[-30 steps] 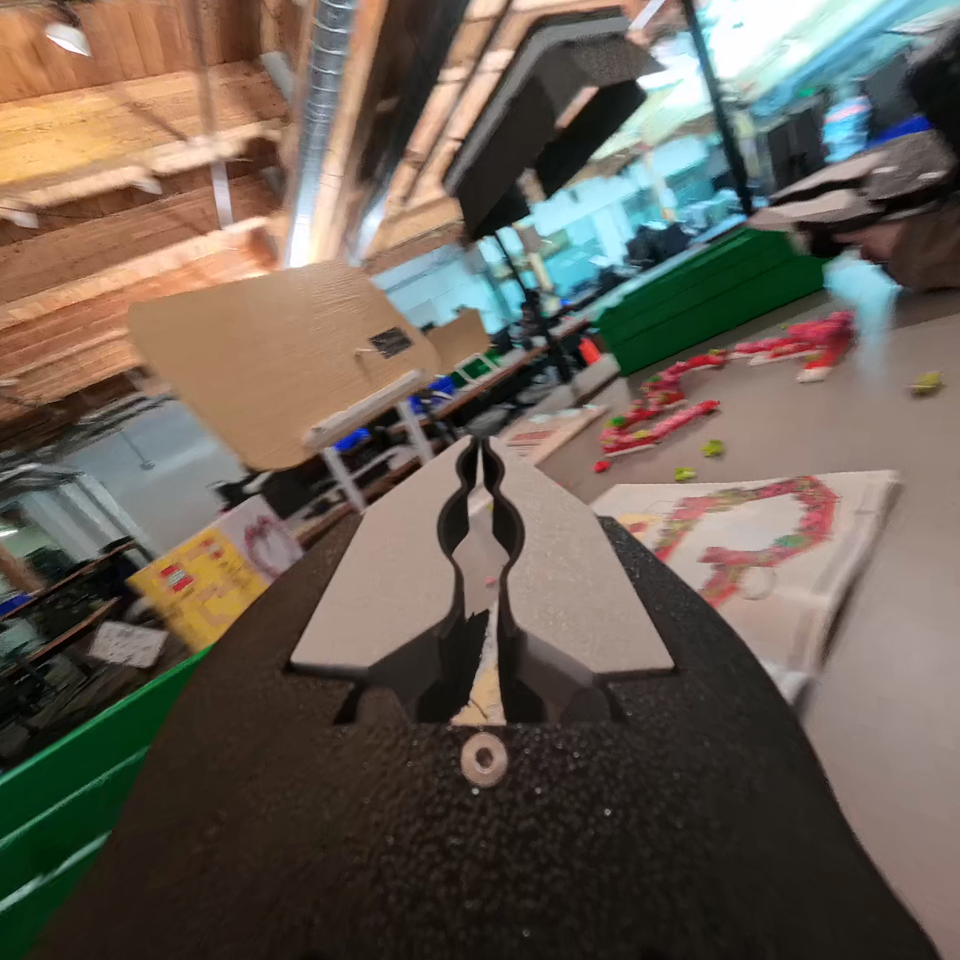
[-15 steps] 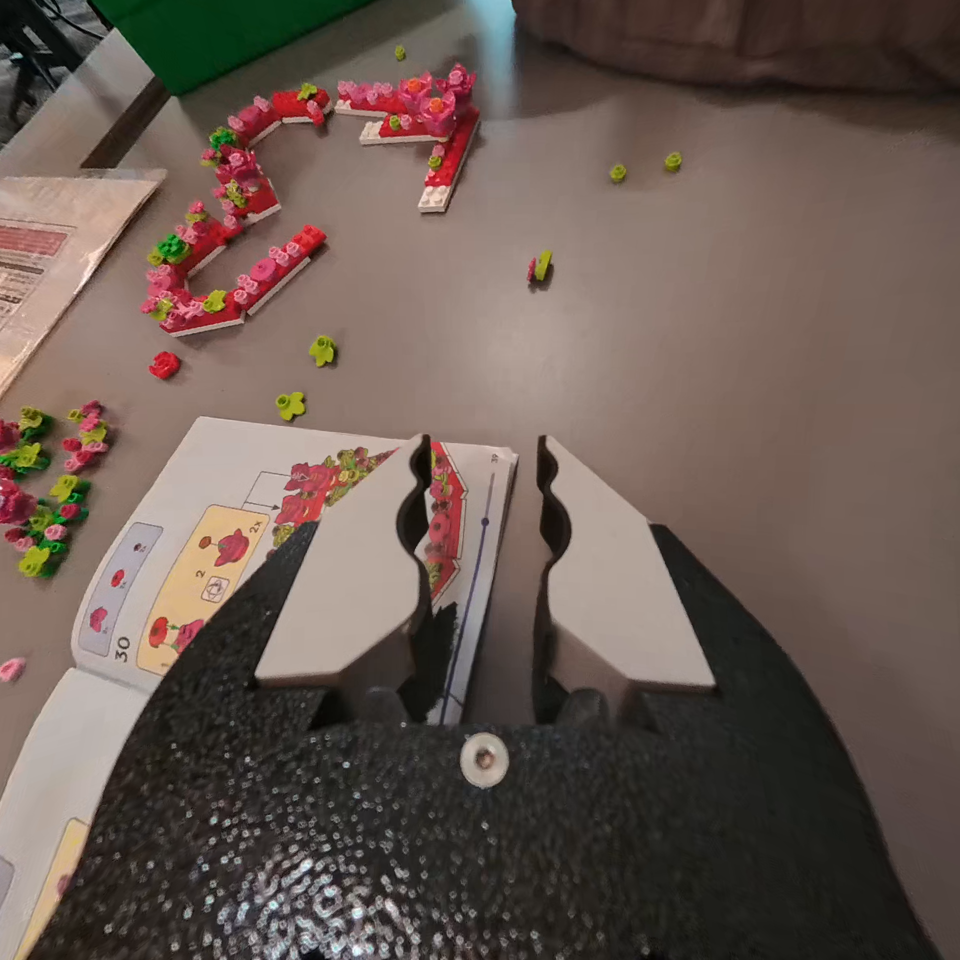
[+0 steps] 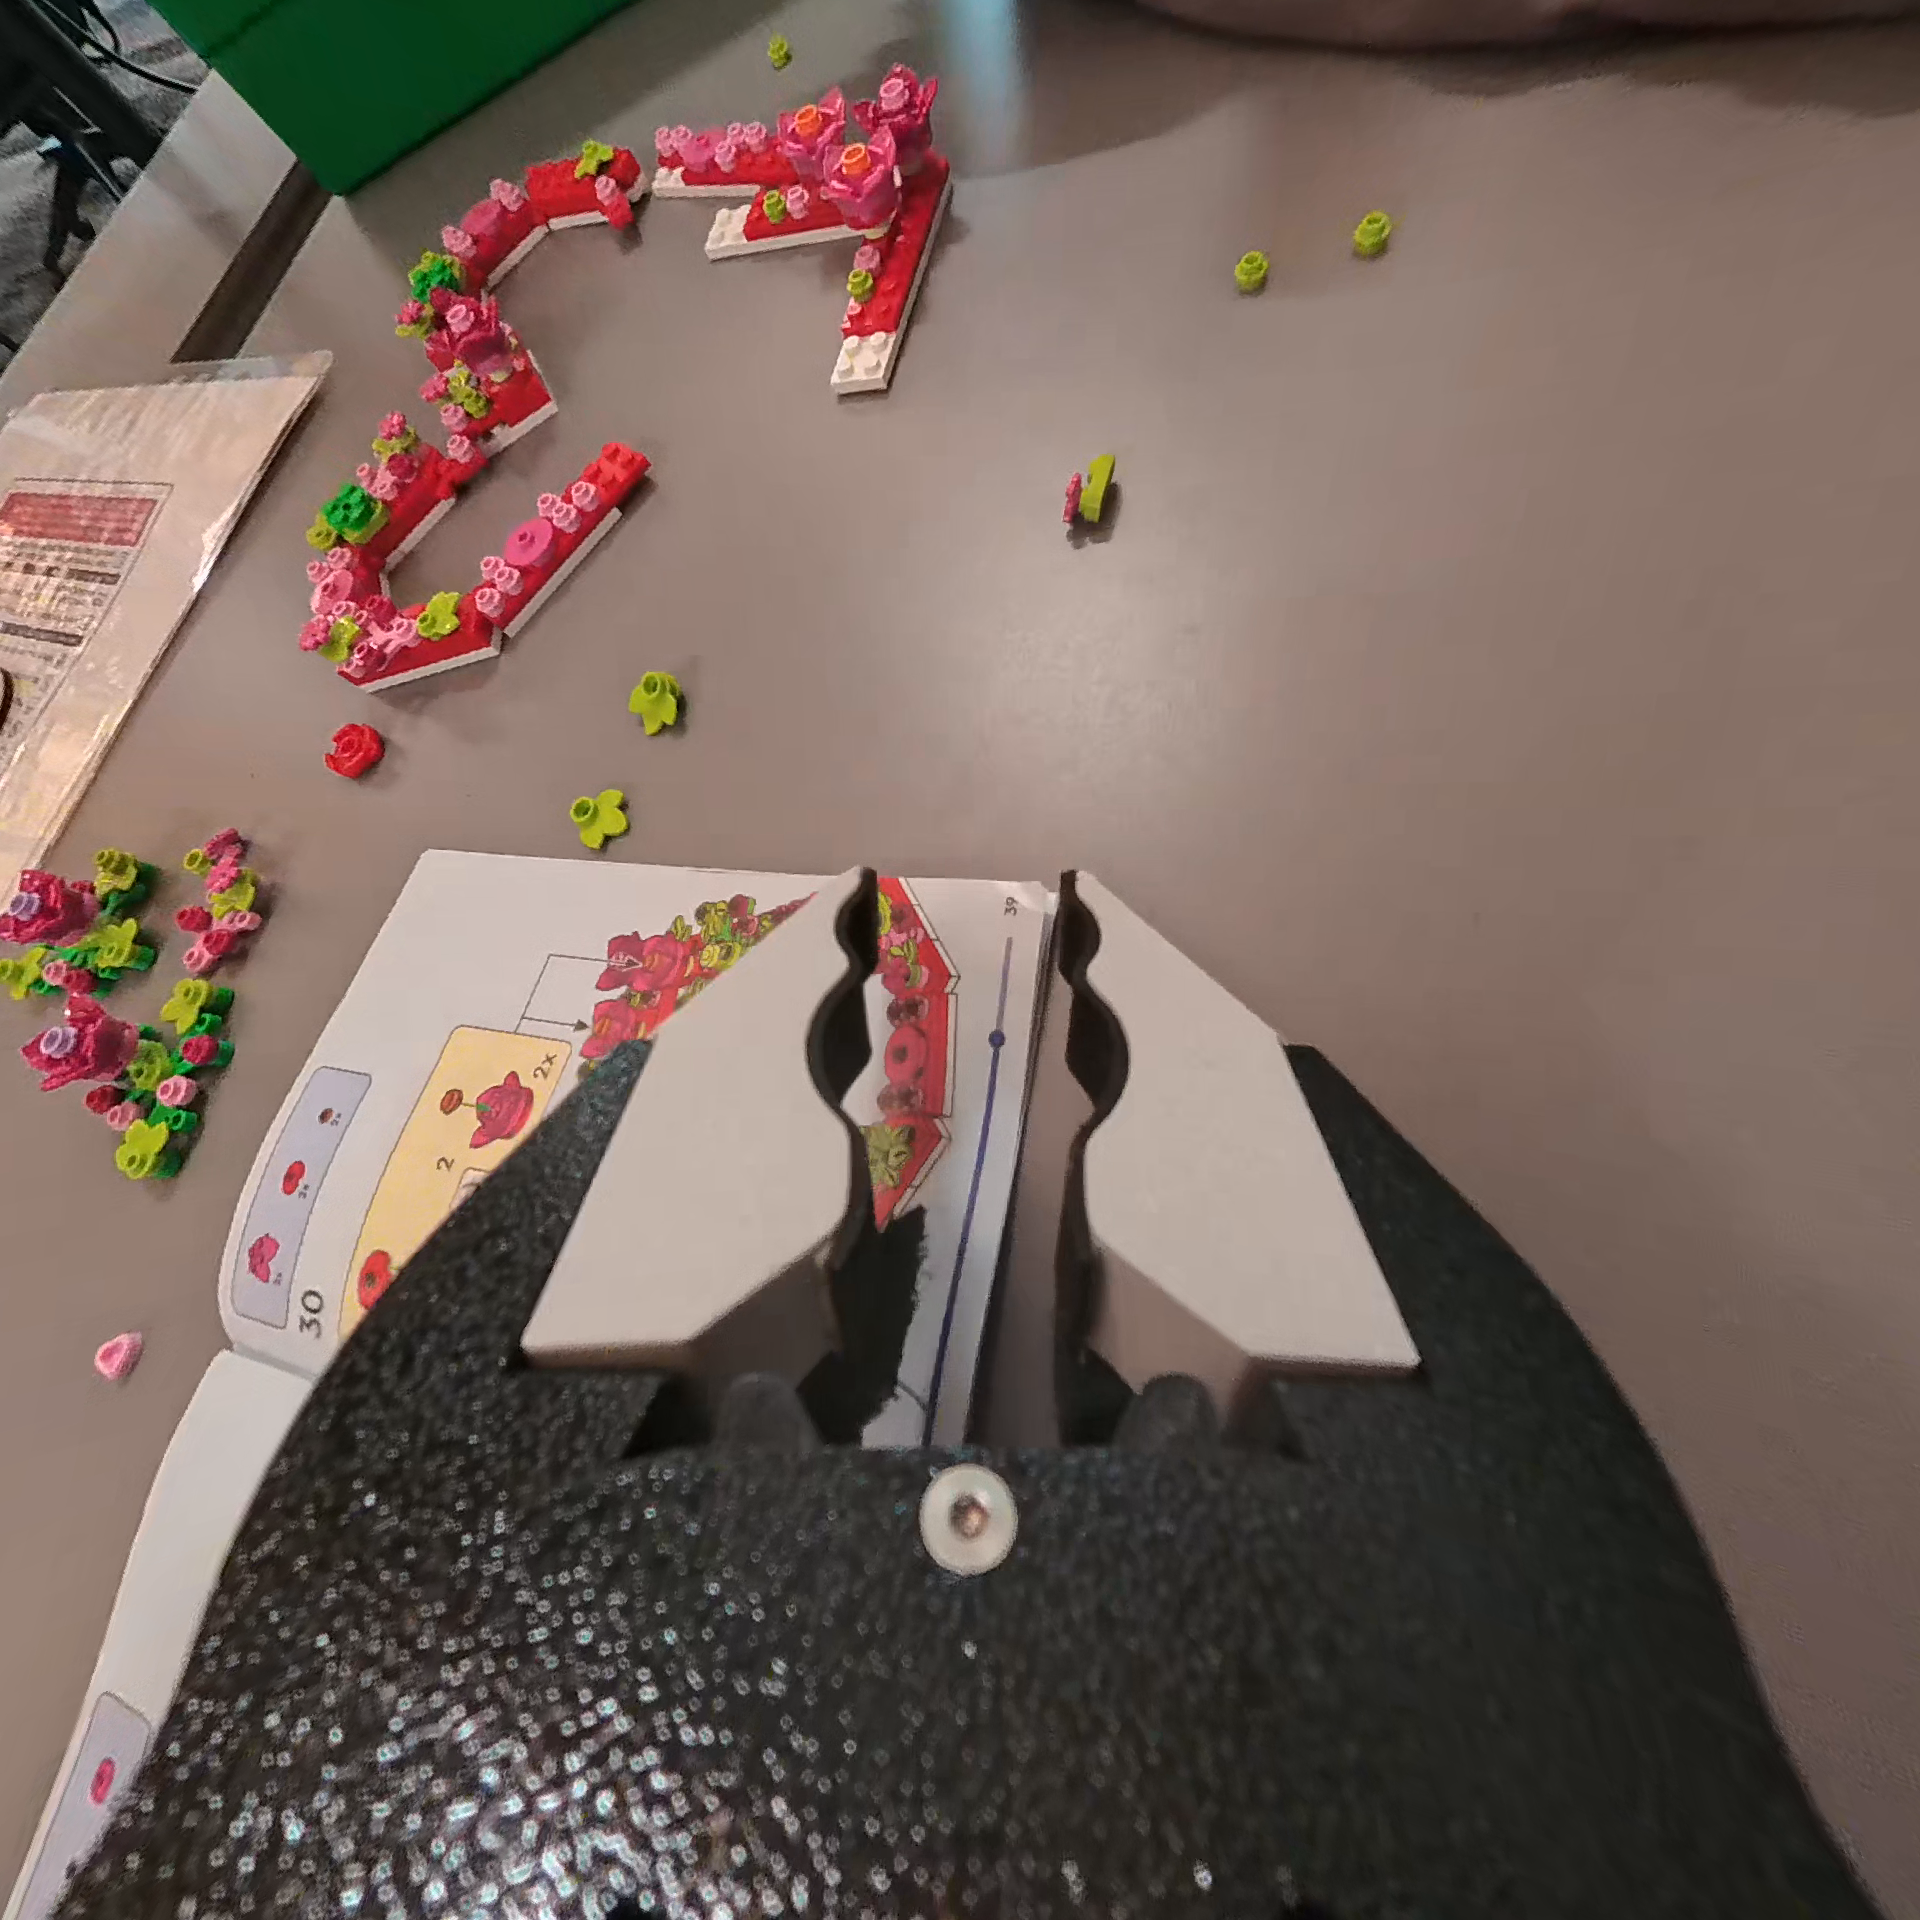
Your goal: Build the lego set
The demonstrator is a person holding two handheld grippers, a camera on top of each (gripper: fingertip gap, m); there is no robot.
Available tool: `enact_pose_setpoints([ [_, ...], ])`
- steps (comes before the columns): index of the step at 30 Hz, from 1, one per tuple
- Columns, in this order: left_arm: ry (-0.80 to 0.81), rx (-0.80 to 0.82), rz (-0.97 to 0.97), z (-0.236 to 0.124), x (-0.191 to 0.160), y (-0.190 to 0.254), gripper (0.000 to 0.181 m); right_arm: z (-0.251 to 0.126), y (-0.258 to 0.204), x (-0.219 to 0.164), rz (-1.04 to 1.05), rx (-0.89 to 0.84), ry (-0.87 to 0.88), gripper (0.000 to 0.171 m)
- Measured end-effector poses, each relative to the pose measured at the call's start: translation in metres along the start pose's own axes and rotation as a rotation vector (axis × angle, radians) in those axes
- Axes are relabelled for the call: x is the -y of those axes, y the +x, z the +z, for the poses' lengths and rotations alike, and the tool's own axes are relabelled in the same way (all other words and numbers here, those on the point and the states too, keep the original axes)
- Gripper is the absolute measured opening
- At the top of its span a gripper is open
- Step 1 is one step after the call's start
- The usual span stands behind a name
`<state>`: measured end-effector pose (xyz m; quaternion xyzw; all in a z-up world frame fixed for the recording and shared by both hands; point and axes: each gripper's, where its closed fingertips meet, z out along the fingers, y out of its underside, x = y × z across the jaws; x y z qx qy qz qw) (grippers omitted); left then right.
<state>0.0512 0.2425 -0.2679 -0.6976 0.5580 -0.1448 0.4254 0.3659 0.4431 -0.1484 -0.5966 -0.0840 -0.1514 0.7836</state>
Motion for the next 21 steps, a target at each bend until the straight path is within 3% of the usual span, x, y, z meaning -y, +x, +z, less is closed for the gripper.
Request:
enact_pose_setpoints([
  [11, 0.017, 0.0, 0.048, -0.004, 0.001, 0.002, 0.0, 0.001, -0.001, -0.001, -0.002, 0.004, -0.003, 0.009],
  [16, 0.003, 0.021, 0.054, -0.009, -0.001, -0.002, 0.0, 0.0, -0.001, -0.001, -0.003, 0.006, -0.003, 0.008],
  [21, -0.025, 0.19, 0.106, -0.032, -0.002, -0.025, 0.0, 0.0, -0.001, 0.0, -0.005, 0.006, -0.002, 0.008],
])
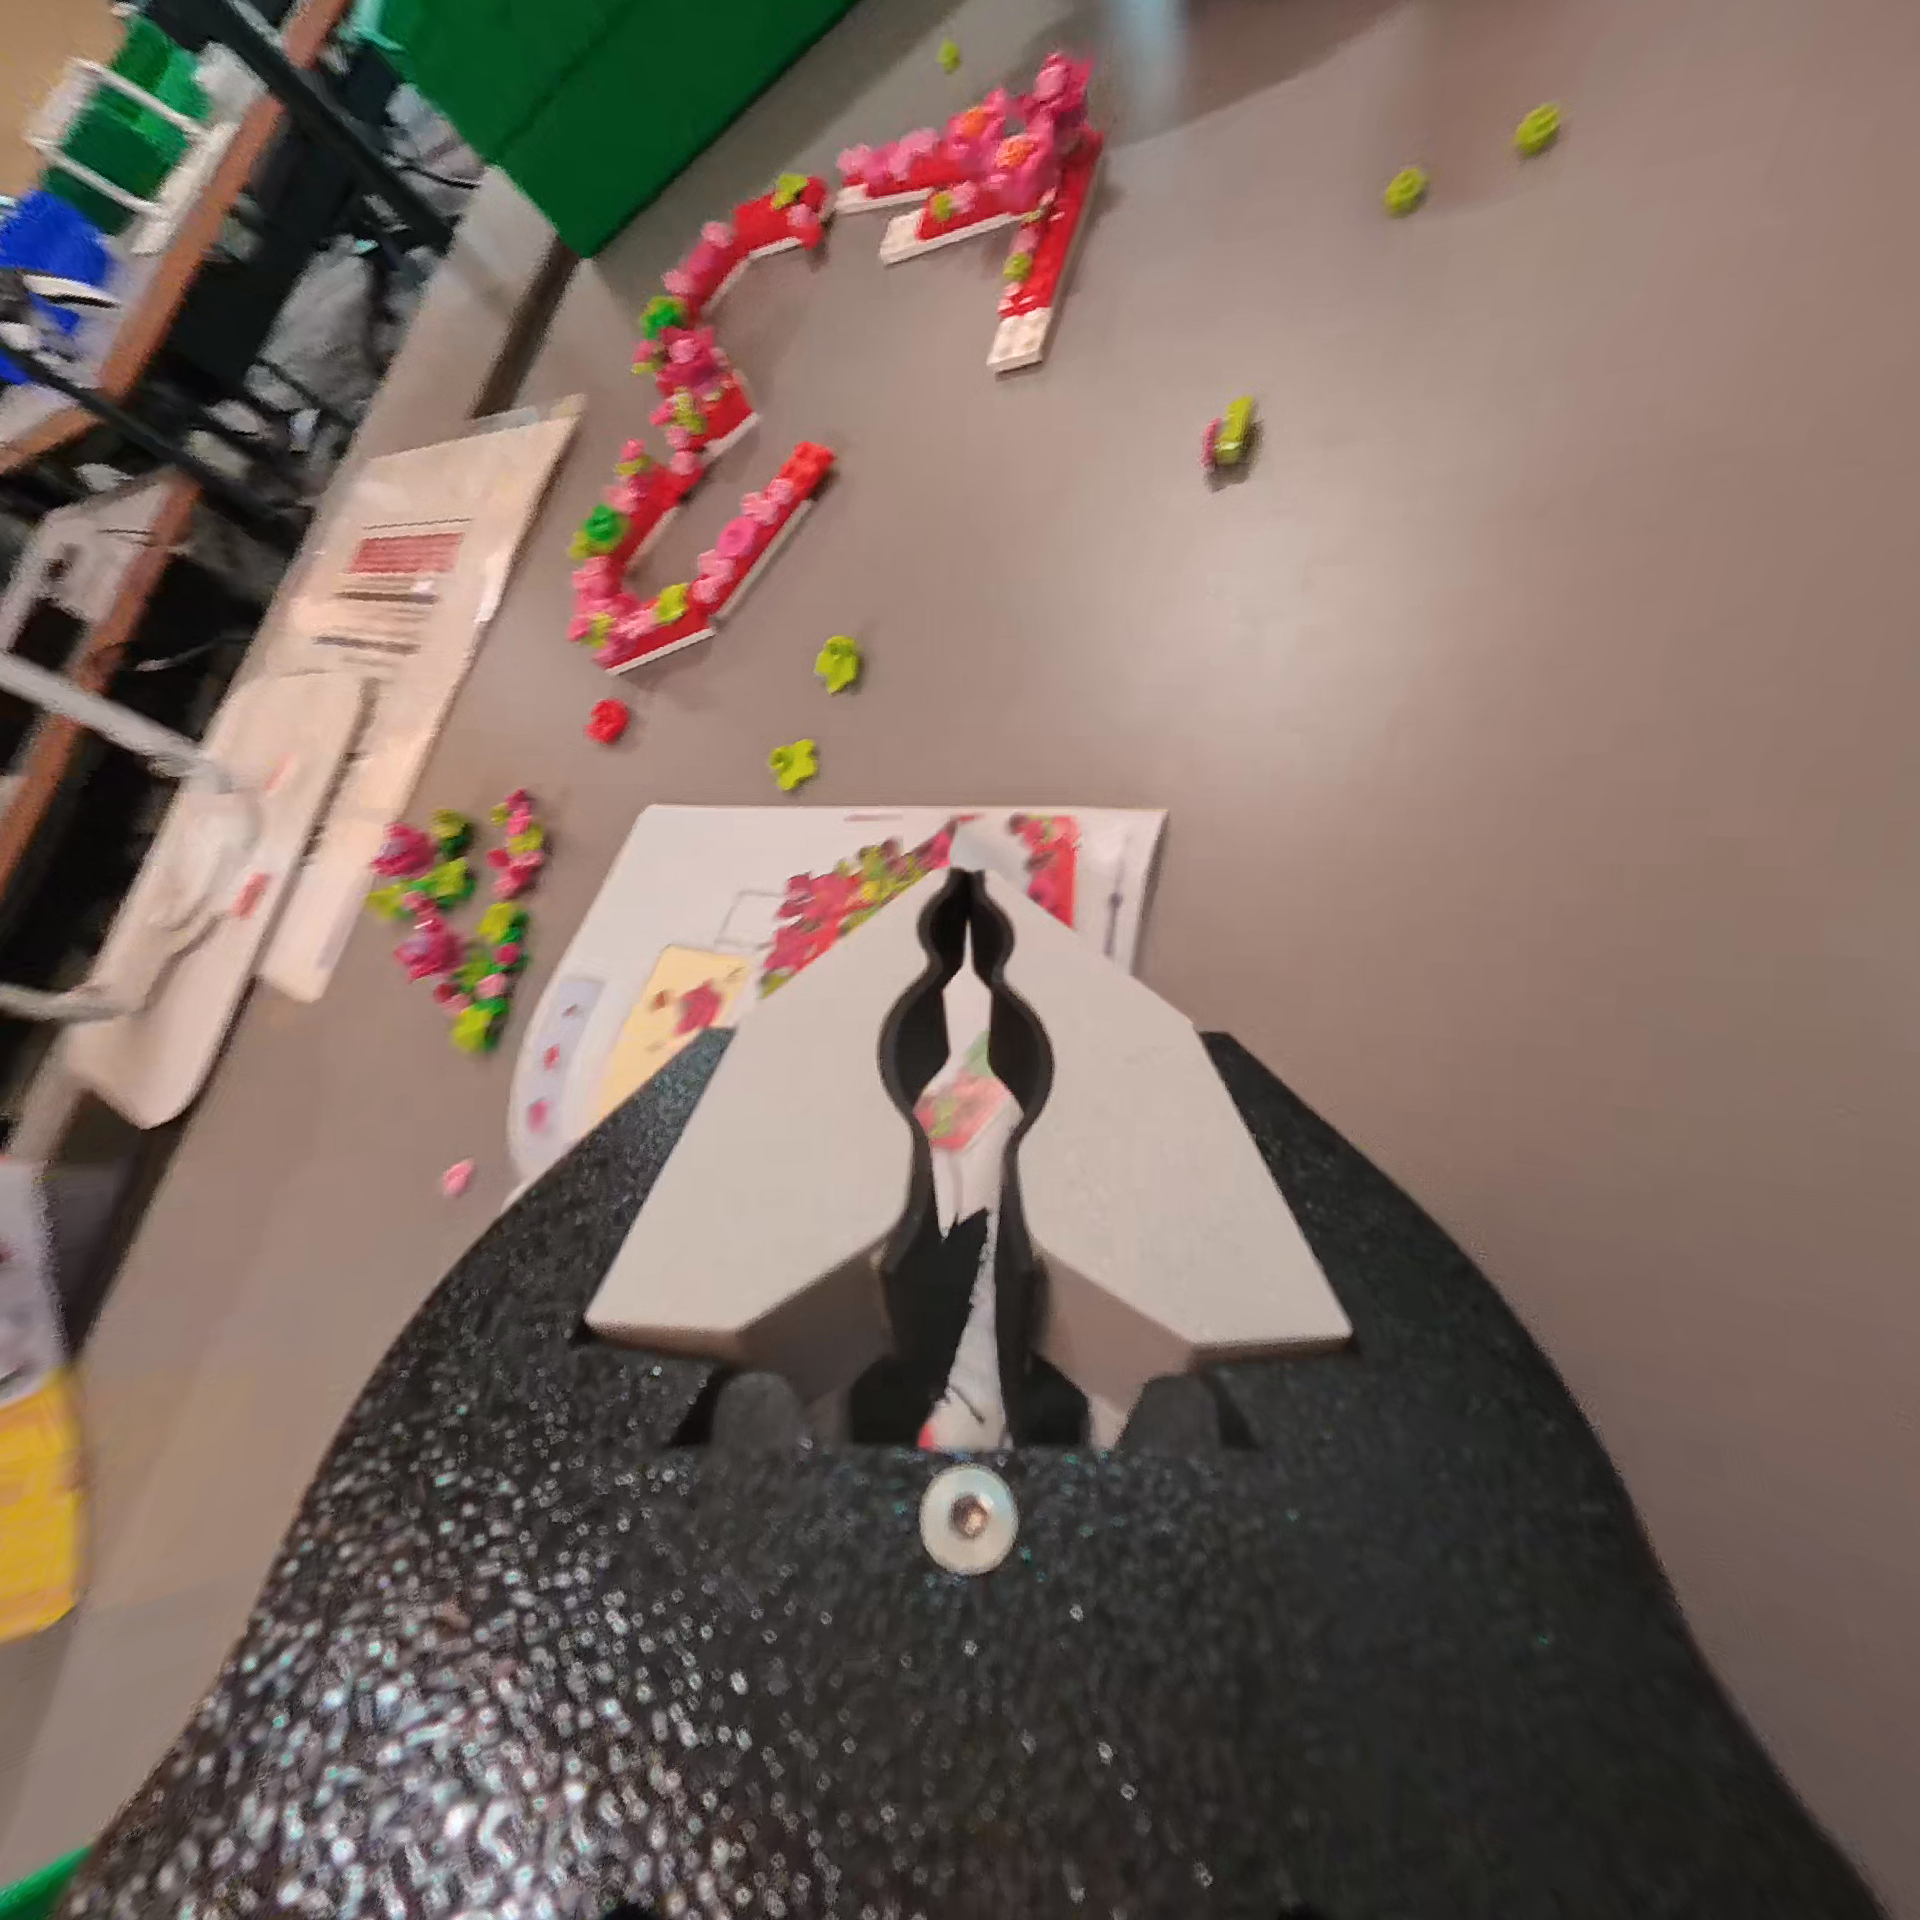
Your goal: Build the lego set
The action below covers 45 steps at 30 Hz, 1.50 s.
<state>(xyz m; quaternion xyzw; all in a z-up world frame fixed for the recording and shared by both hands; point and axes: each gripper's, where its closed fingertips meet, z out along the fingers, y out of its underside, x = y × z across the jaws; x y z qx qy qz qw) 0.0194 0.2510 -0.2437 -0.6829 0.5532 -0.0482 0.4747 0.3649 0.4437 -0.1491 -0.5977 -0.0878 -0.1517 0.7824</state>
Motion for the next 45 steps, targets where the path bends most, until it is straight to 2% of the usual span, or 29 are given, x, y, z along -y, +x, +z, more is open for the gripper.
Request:
enact_pose_setpoints([
  [5, -0.079, 0.194, 0.065, -0.035, -0.018, -0.029, 0.0, 0.0, 0.001, 0.0, 0.001, -0.002, 0.0, 0.008],
  [11, -0.182, 0.338, 0.038, -0.081, -0.05, -0.048, 0.0, -0.001, 0.001, 0.0, -0.001, -0.005, 0.0, 0.008],
  [16, -0.251, 0.407, -0.02, -0.112, -0.077, -0.053, 0.0, -0.001, 0.001, 0.0, -0.007, -0.006, -0.002, 0.008],
  [20, -0.259, 0.426, -0.056, -0.122, -0.087, -0.052, 0.0, -0.001, 0.001, 0.001, -0.014, -0.009, -0.001, 0.009],
  [36, -0.16, 0.386, -0.084, -0.104, -0.072, -0.042, 0.0, -0.002, 0.0, 0.001, -0.022, -0.009, -0.001, 0.008],
  [40, -0.025, 0.298, -0.129, -0.078, -0.038, -0.028, 0.0, -0.001, -0.001, 0.001, -0.027, -0.004, -0.001, 0.008],
  [45, 0.028, 0.163, -0.123, -0.034, -0.008, -0.009, 0.0, -0.001, -0.002, 0.002, -0.02, 0.003, 0.006, 0.008],
])
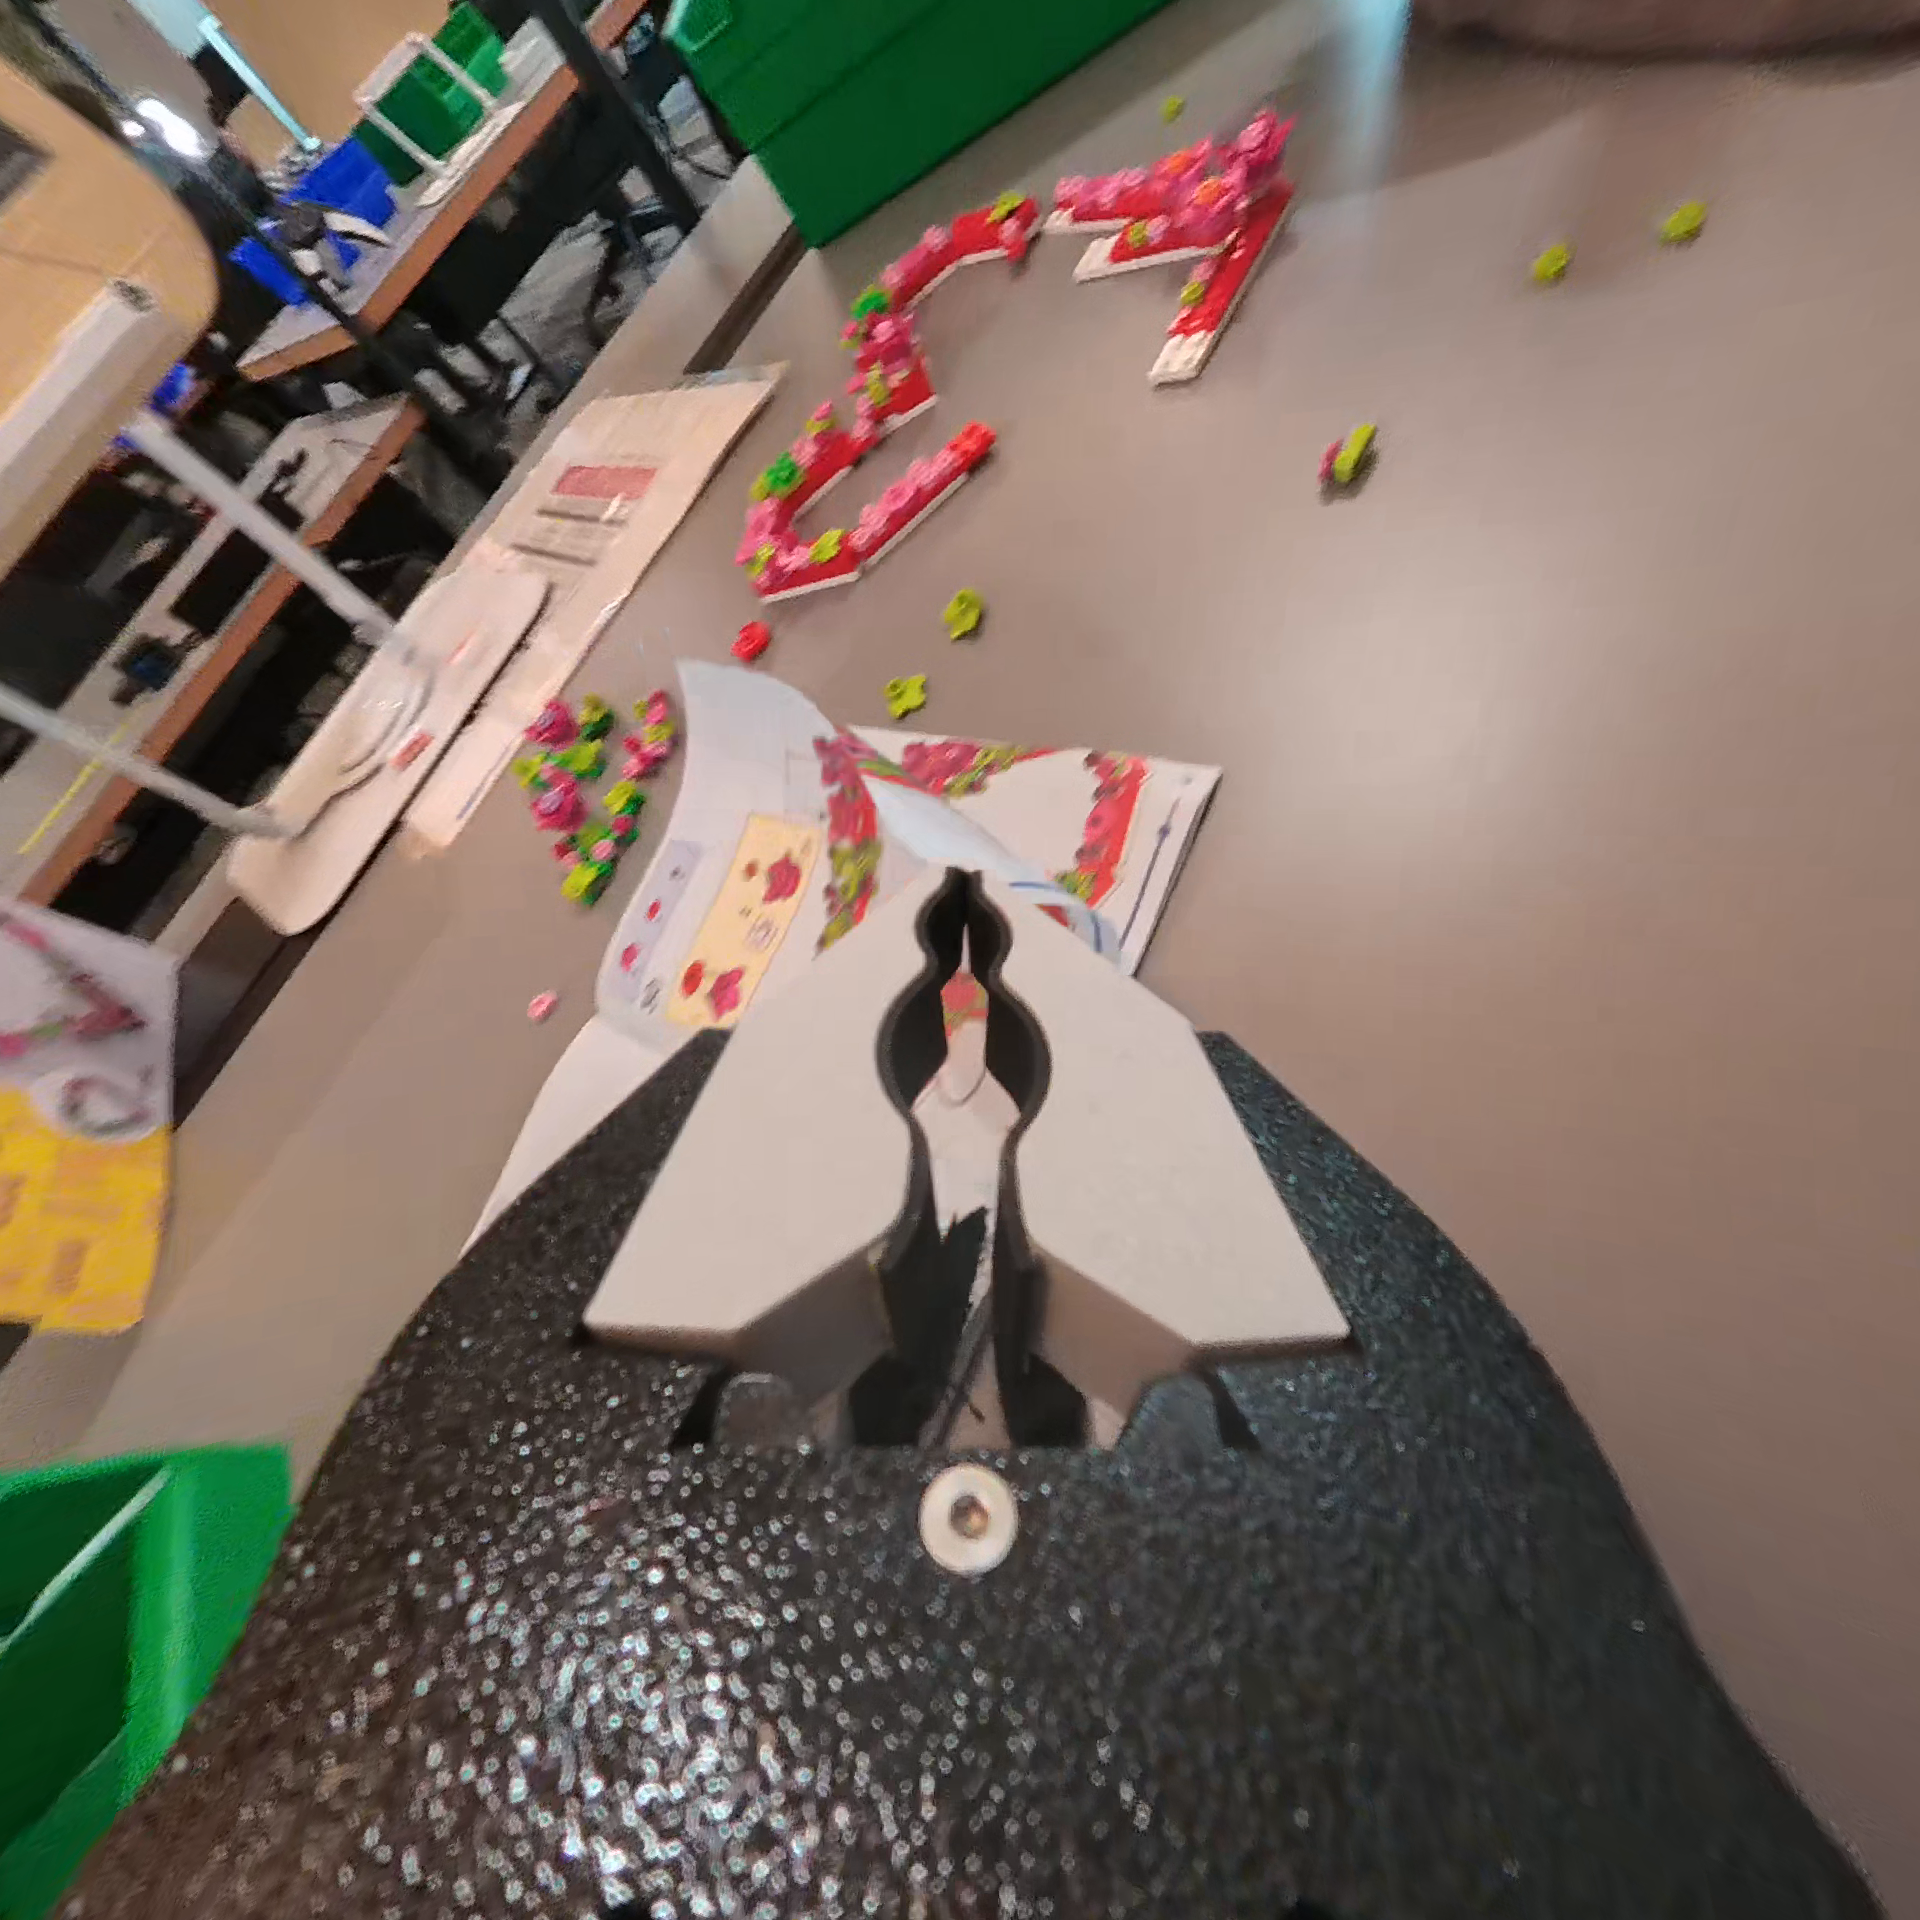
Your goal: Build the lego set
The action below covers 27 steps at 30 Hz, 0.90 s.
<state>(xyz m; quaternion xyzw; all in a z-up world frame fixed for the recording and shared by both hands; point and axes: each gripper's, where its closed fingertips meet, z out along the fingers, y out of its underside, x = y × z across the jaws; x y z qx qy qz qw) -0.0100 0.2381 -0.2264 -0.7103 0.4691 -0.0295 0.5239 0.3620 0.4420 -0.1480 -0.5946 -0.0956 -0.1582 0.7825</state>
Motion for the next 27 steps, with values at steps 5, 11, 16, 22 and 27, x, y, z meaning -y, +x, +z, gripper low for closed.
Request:
enact_pose_setpoints([
  [5, -0.021, -0.079, 0.002, 0.019, 0.009, 0.015, 0.0, 0.0, 0.0, 0.0, 0.004, 0.0, -0.001, 0.007],
  [11, -0.024, -0.103, 0.002, 0.025, 0.012, 0.023, 0.0, 0.0, 0.0, -0.001, 0.006, 0.0, -0.002, 0.007],
  [16, -0.021, -0.097, 0.026, 0.024, 0.013, 0.025, 0.0, 0.0, 0.0, -0.001, 0.005, 0.0, -0.002, 0.007],
  [22, -0.015, -0.097, 0.031, 0.023, 0.013, 0.027, 0.0, 0.0, 0.0, -0.001, 0.002, 0.001, -0.004, 0.007],
  [27, -0.012, -0.096, 0.034, 0.024, 0.013, 0.027, 0.0, 0.0, -0.001, -0.001, 0.0, 0.002, -0.004, 0.007],
])
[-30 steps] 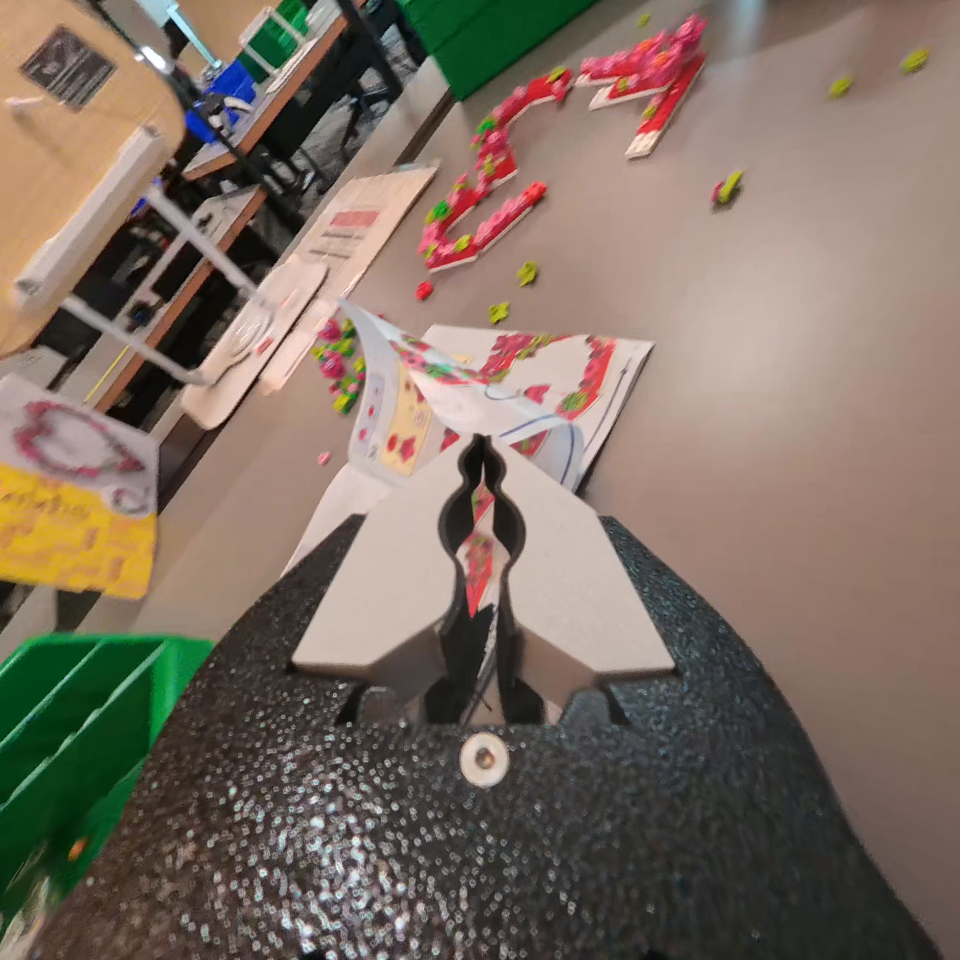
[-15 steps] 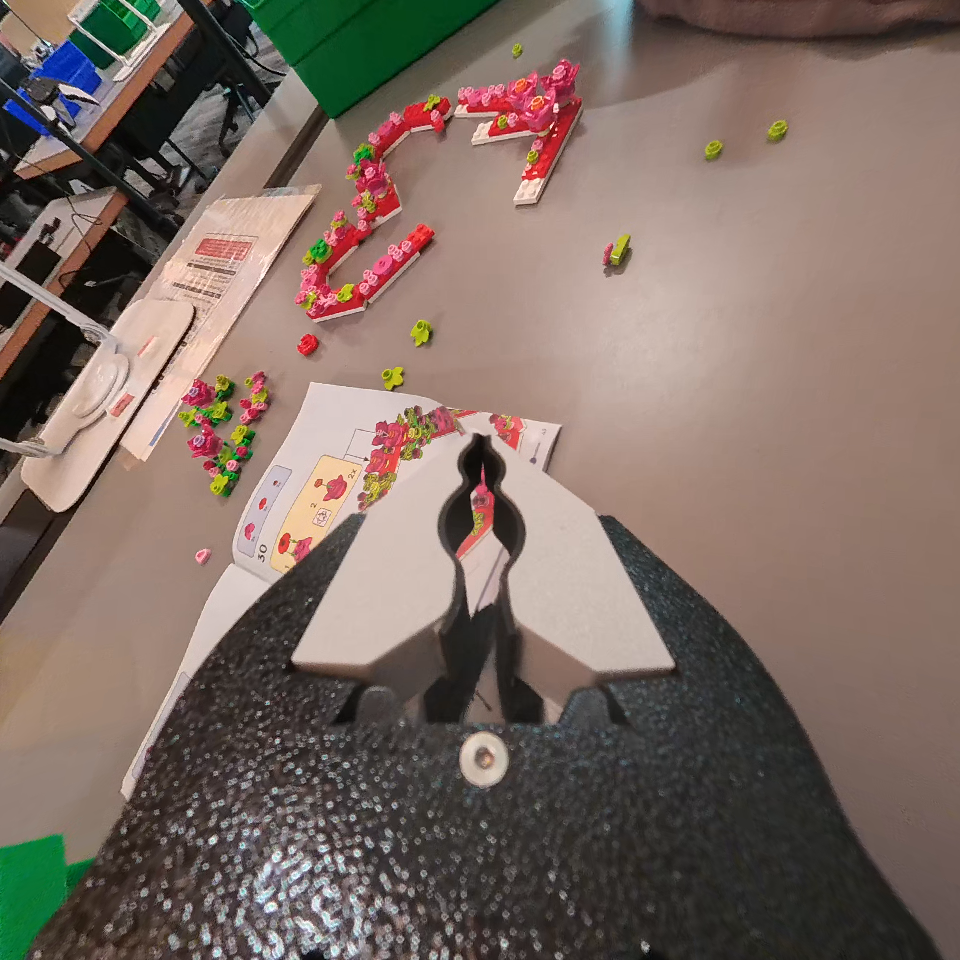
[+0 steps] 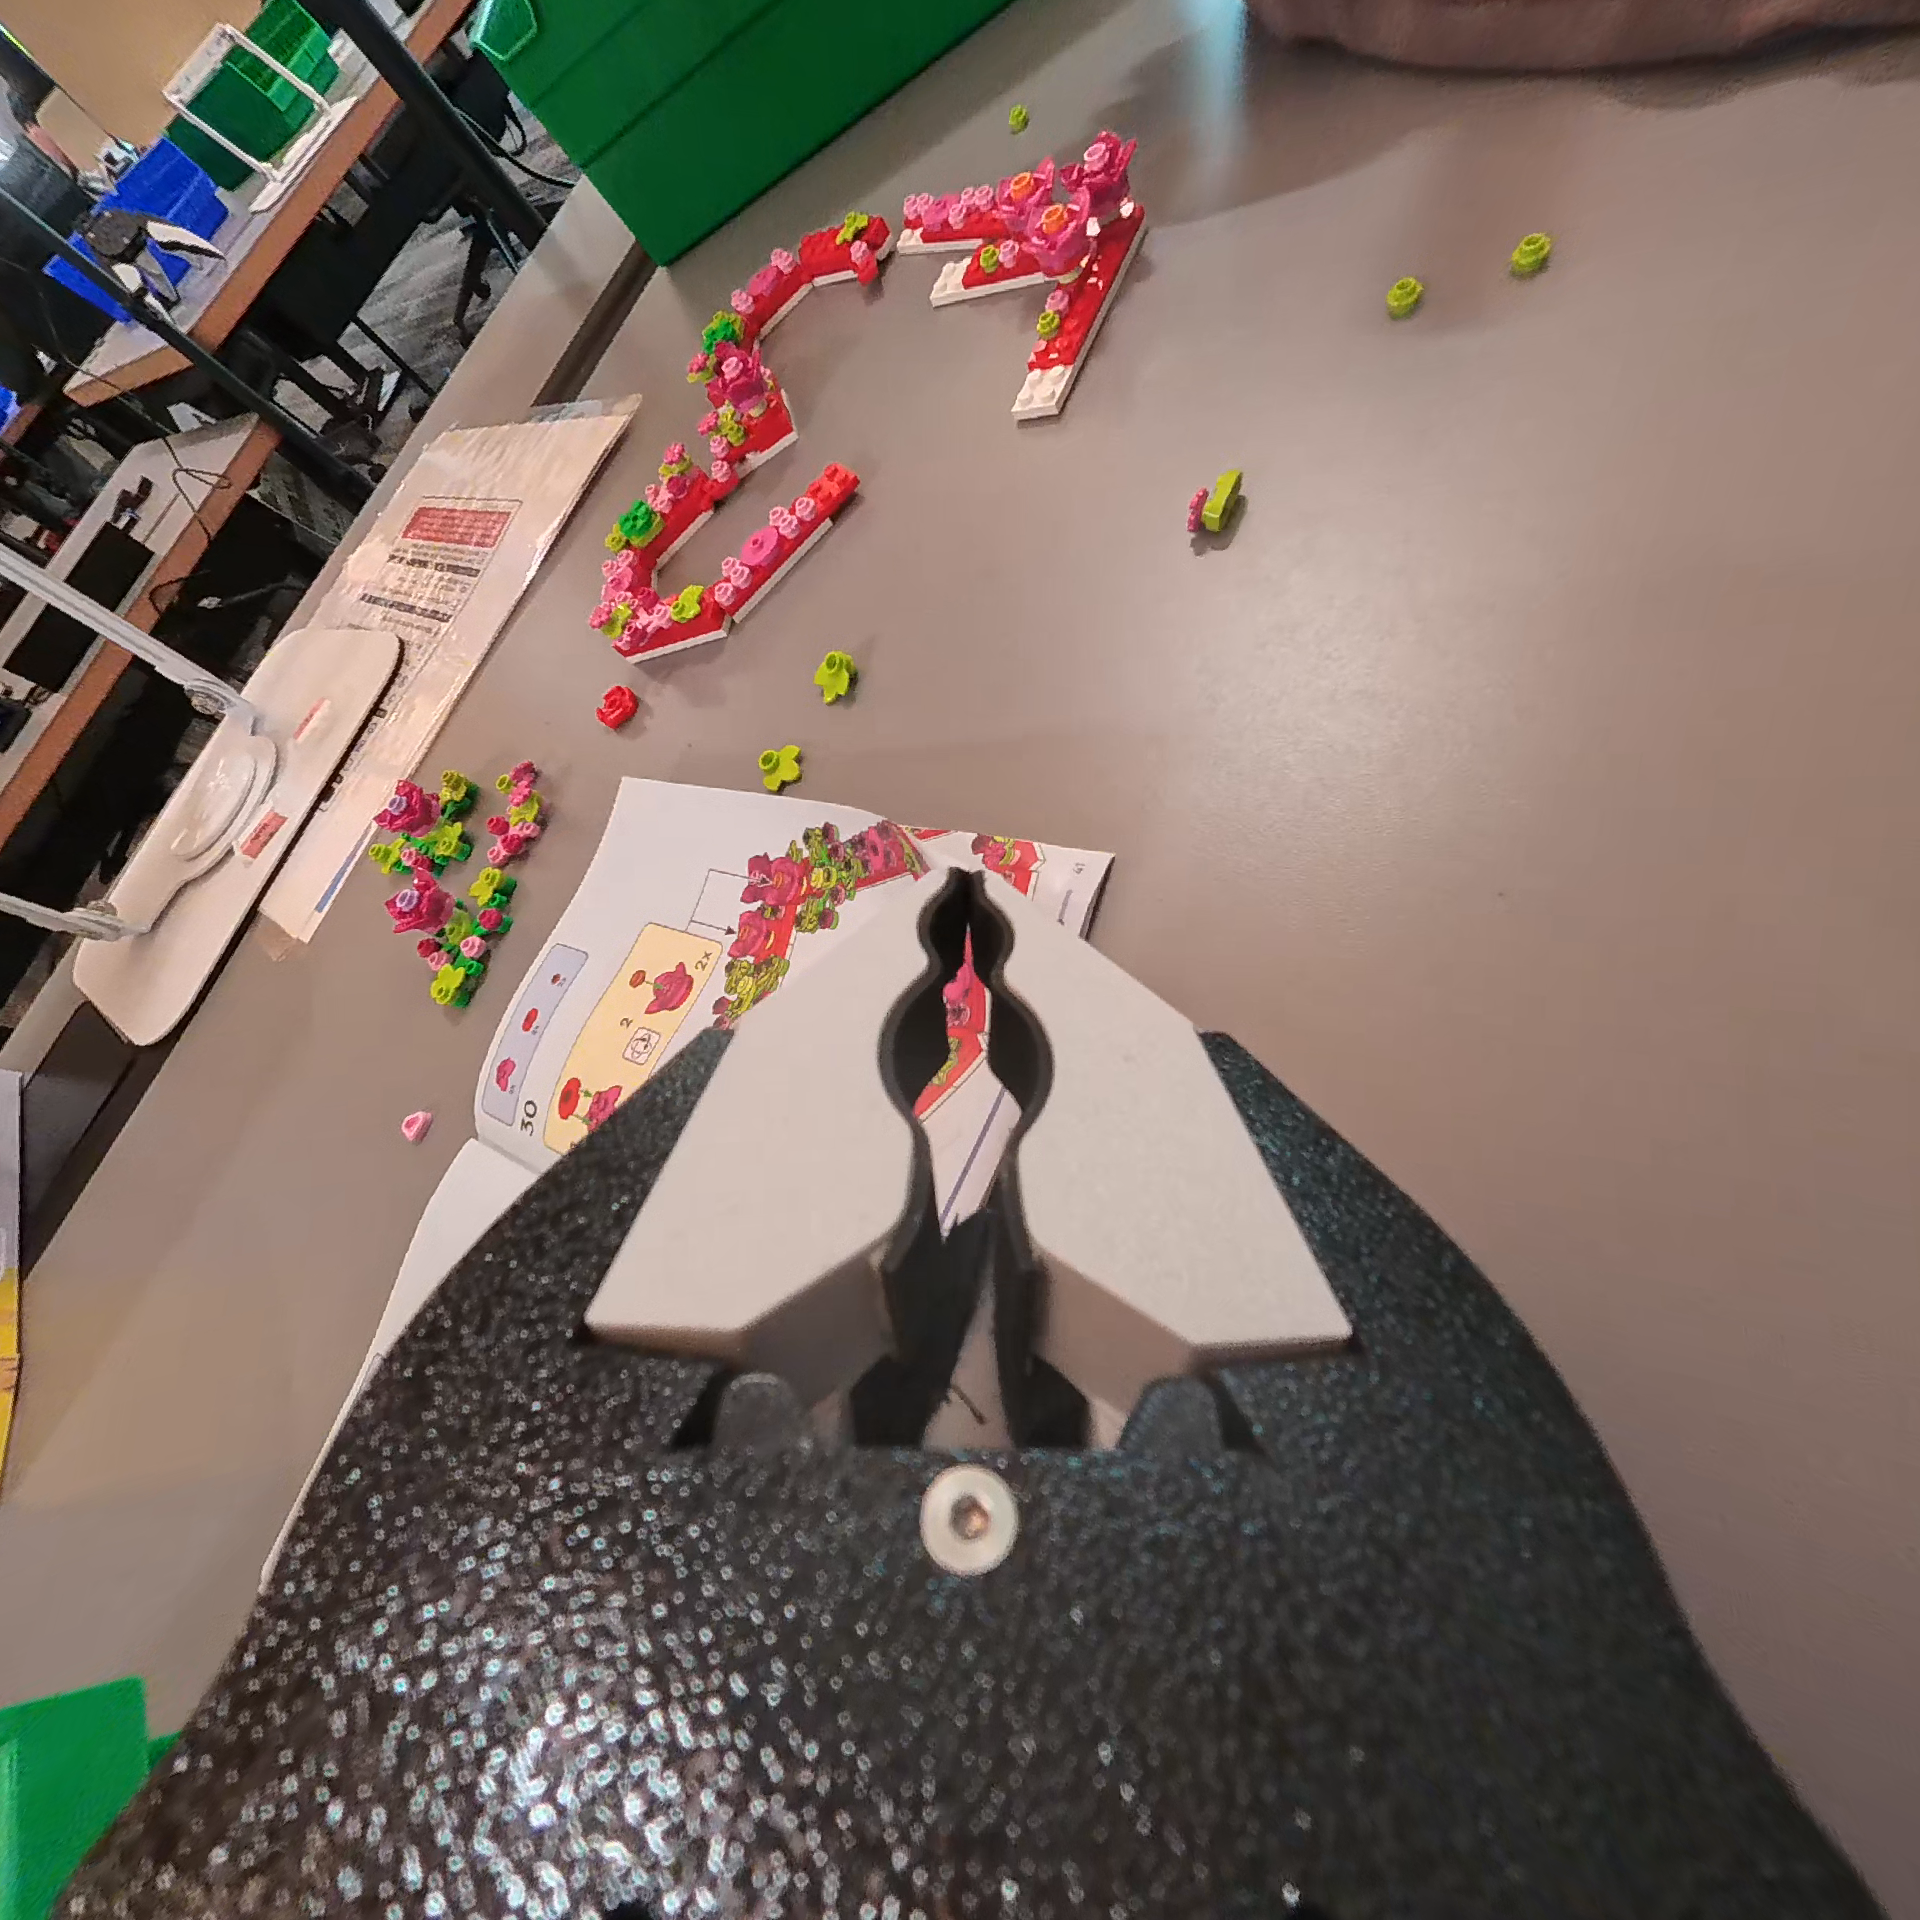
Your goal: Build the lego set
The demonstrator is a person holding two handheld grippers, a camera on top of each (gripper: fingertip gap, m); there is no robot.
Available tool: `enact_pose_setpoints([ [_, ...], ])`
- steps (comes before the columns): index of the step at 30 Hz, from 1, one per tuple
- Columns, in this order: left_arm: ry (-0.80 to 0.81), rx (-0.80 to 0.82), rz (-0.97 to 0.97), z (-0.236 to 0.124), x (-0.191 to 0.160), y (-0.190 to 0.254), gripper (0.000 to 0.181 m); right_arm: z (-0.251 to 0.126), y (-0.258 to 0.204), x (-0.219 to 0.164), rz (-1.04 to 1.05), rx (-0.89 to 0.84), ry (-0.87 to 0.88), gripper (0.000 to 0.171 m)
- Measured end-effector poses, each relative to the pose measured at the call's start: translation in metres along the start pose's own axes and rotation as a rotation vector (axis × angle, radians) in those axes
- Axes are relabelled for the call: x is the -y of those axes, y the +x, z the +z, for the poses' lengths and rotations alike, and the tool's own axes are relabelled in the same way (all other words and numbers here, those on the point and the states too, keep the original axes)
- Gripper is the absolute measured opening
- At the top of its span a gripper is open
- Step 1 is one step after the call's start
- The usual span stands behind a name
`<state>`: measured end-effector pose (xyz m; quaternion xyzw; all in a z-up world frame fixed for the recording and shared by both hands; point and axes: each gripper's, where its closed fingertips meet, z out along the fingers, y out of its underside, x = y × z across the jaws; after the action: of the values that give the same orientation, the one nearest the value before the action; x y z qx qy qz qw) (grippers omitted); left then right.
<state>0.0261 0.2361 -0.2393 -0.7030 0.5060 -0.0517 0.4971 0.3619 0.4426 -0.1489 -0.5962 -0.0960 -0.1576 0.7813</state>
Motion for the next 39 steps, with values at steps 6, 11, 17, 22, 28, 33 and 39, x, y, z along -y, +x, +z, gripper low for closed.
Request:
enact_pose_setpoints([
  [6, 0.002, 0.002, 0.004, 0.001, 0.0, 0.001, 0.0, 0.0, 0.0, 0.0, -0.001, 0.001, 0.0, 0.007],
  [11, 0.005, 0.007, 0.008, 0.001, 0.0, 0.0, 0.0, 0.0, 0.0, 0.0, -0.001, 0.002, 0.0, 0.007],
  [17, 0.026, 0.063, 0.006, -0.009, 0.006, -0.014, 0.0, 0.0, -0.001, 0.0, -0.006, 0.005, 0.001, 0.007],
  [22, 0.015, 0.099, 0.021, -0.017, 0.006, -0.021, 0.0, 0.0, 0.0, 0.0, -0.001, 0.001, 0.002, 0.007],
  [28, -0.076, 0.219, 0.006, -0.049, -0.024, -0.046, 0.0, 0.0, 0.0, 0.0, -0.001, 0.002, 0.001, 0.007],
  [33, -0.171, 0.325, -0.036, -0.084, -0.058, -0.068, 0.0, 0.0, 0.0, 0.0, -0.002, 0.0, 0.001, 0.007],
  [39, -0.266, 0.394, -0.072, -0.112, -0.092, -0.078, 0.0, 0.0, 0.0, 0.001, -0.008, -0.002, 0.0, 0.007],
])
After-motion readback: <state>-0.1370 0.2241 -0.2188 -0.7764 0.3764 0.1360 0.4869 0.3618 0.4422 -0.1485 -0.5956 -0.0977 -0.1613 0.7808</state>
